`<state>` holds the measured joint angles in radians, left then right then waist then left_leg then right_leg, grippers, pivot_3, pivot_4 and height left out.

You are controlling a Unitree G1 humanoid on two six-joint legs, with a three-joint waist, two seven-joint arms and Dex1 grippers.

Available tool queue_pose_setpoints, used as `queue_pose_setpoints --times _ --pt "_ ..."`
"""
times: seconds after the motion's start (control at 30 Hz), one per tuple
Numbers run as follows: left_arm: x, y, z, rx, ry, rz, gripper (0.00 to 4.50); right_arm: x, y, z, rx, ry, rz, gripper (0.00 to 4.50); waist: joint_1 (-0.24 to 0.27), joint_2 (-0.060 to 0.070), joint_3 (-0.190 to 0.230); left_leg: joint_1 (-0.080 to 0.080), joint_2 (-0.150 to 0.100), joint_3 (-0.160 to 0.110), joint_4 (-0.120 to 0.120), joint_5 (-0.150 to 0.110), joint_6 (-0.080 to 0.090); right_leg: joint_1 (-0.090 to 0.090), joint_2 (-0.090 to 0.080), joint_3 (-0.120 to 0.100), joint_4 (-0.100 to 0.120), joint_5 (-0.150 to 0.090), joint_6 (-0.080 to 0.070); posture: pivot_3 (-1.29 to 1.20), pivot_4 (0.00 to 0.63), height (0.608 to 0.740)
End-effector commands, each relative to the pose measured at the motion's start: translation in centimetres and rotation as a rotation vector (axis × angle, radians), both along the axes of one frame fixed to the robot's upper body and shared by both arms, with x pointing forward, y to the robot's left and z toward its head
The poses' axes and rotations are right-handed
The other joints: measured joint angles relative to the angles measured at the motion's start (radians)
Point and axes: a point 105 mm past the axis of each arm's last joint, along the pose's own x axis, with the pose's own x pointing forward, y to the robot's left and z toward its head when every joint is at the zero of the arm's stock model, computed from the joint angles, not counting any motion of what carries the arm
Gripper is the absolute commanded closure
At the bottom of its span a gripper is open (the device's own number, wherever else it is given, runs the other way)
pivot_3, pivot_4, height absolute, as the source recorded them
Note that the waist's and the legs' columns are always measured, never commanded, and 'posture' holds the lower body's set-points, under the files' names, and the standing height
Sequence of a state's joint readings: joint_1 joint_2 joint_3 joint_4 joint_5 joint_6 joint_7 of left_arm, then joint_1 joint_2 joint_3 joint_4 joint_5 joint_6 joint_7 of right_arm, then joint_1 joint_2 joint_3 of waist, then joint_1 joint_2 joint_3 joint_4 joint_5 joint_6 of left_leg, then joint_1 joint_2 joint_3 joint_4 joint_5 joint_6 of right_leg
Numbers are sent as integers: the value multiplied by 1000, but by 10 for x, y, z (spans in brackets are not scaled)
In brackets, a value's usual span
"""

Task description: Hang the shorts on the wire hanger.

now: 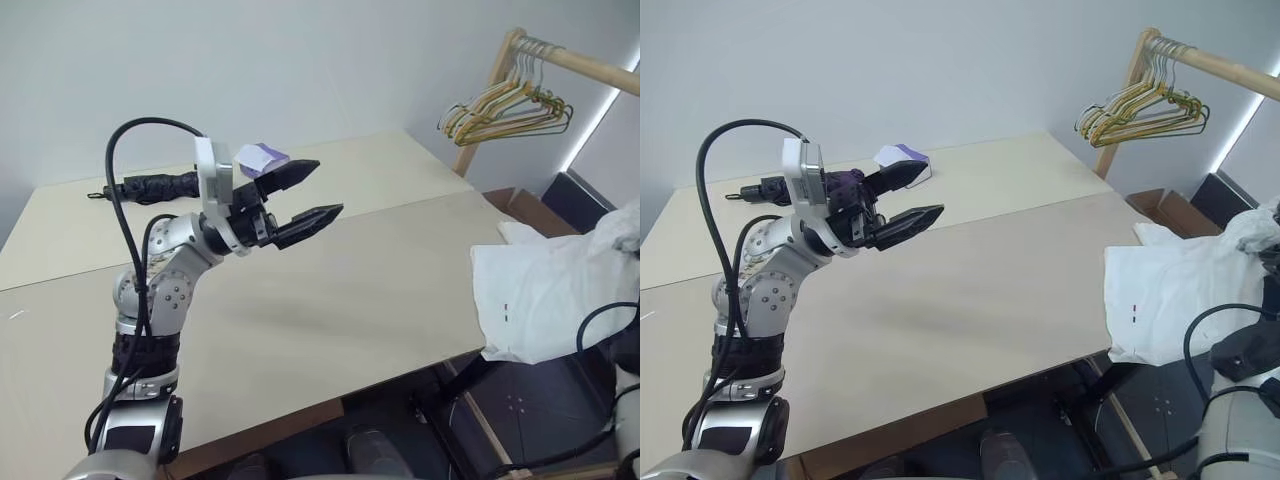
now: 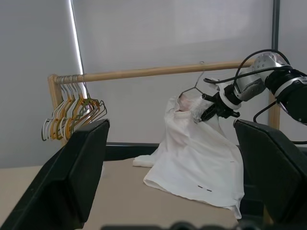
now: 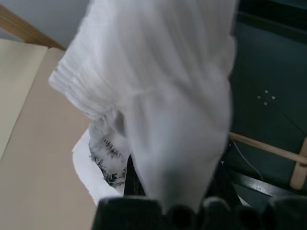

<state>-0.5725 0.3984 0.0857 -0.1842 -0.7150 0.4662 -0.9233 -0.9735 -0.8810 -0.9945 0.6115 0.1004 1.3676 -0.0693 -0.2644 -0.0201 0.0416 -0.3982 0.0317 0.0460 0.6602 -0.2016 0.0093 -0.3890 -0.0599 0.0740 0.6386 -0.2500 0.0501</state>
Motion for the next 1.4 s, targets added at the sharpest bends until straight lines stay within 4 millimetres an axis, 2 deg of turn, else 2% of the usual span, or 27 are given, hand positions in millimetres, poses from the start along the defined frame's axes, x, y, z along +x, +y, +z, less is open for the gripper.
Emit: queue_pose_setpoints --times 0.03,0.3,0.43,0.6,0.77,0.93,1.17,1.27,1.4 --pt "-7 1 9 -3 -40 -5 30 0 -6 6 -18 -50 -18 4500 -1 0 0 0 0 0 0 0 0 0 0 0 0 0 0 -195 19 740" --pt "-6 1 9 8 -46 -3 30 2 -9 6 -40 -71 -11 4500 2 -1 1 0 0 -1 -1 0 0 1 0 0 -5 1 1 -191 17 740" --pt "-6 0 9 9 -47 -3 0 1 -11 8 -100 -66 -24 3355 1 0 1 -1 0 -1 -1 0 1 1 0 0 -8 3 3 -191 17 740" --pt "-6 1 10 8 -50 0 0 -3 -12 16 -222 -47 -37 1579 1 1 1 -1 0 0 -2 0 1 1 0 1 -8 3 3 -189 16 740" --pt "-4 1 11 -3 -57 24 0 -1 -2 41 -402 -80 -54 14 1 2 1 0 0 -2 -2 0 1 1 1 2 -8 3 4 -187 11 740" --pt "-4 1 10 -12 -58 26 0 -4 11 66 -773 -64 -120 14 7 2 1 -1 0 -4 -2 0 1 1 1 2 -8 5 6 -188 9 740" --pt "-5 0 9 -15 -62 24 0 -4 33 71 -1067 -106 -218 14 7 2 1 -1 0 -5 -2 0 1 0 0 2 -8 5 8 -185 1 740" --pt "-4 0 9 -12 -67 32 0 -3 51 78 -1262 -136 -207 14 8 2 1 -1 0 -6 -2 0 1 0 0 2 -8 6 8 -176 0 740" --pt "-4 1 9 -1 -81 54 0 2 85 82 -1440 -273 -107 14 10 2 1 -1 0 -6 -2 0 1 0 0 2 -8 6 8 -155 0 740"
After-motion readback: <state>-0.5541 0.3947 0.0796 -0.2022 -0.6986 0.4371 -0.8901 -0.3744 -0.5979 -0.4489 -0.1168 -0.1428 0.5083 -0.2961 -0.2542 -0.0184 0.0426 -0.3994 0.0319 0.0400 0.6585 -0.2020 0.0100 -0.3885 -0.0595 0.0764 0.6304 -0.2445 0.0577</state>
